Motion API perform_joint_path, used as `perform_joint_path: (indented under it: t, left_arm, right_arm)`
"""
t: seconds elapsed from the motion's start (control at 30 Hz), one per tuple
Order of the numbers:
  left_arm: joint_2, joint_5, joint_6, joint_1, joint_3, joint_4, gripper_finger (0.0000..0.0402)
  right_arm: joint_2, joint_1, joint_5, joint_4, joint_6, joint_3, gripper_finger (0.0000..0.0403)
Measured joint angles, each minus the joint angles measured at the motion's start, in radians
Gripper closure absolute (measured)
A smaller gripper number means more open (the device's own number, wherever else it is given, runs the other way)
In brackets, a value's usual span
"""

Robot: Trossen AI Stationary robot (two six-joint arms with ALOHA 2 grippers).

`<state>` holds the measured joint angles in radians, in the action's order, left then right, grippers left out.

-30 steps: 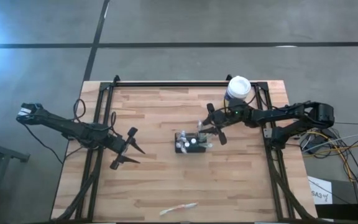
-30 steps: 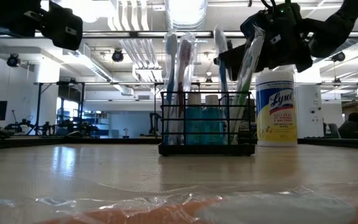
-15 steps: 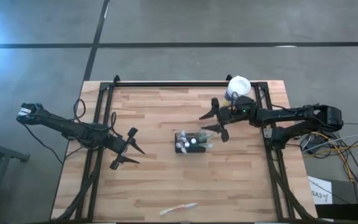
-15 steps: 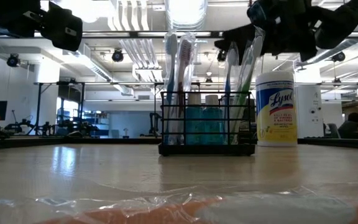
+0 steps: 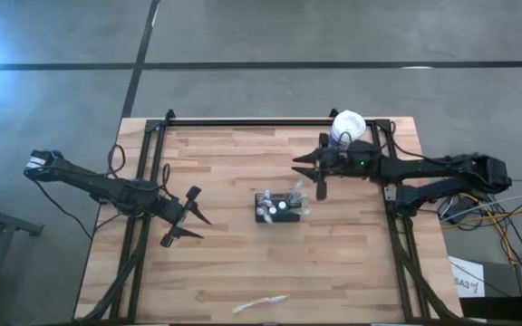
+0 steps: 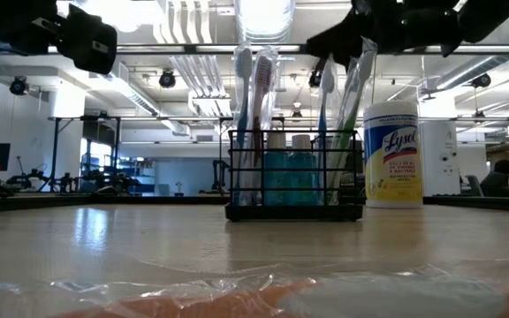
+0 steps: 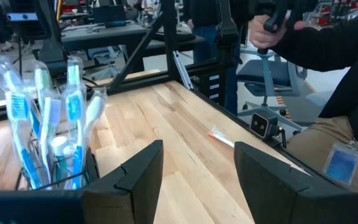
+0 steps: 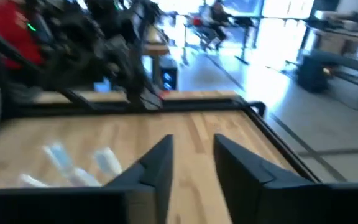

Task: Pick & Place toothbrushing station
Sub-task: Put the orange toothbrush into the mesh organizer

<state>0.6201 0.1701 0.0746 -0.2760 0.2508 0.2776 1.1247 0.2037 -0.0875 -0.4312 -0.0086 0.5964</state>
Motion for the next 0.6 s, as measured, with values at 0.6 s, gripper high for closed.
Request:
perform_joint_path:
  t: [0.6]
  left_arm:
    - [-0.002,0.005,0.0,-0.001,-0.029,0.035,0.02]
  right_arm:
    - [0.02,-0.094,0.039,0.11,0.009,0.055,0.039]
